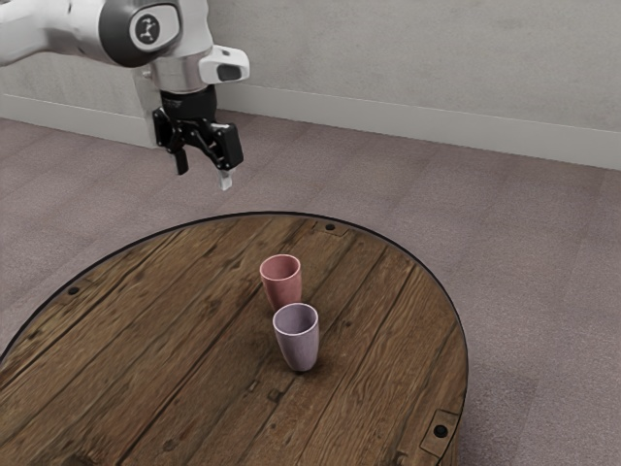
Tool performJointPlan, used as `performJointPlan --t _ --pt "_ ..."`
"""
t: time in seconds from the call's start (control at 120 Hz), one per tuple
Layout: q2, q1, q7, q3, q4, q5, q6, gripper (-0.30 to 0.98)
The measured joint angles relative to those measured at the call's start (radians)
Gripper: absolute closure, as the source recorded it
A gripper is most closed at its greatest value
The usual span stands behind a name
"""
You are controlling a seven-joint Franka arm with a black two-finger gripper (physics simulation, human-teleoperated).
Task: Place the right cup onto the left cup
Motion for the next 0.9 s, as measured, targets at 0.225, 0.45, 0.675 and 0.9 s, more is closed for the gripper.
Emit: performJointPlan --t 0.225,0.45,0.675,0.9 --pt "0.008 -0.012 -0.002 -0.021 -0.039 -0.015 0.061 0.0" --pt "0.018 0.001 -0.019 -0.056 -0.139 -0.075 0.137 0.0" --pt "0.026 -0.003 -0.059 -0.115 -0.224 -0.105 0.181 0.02" --pt "0.039 -0.024 -0.108 -0.206 -0.316 -0.109 0.285 0.08"
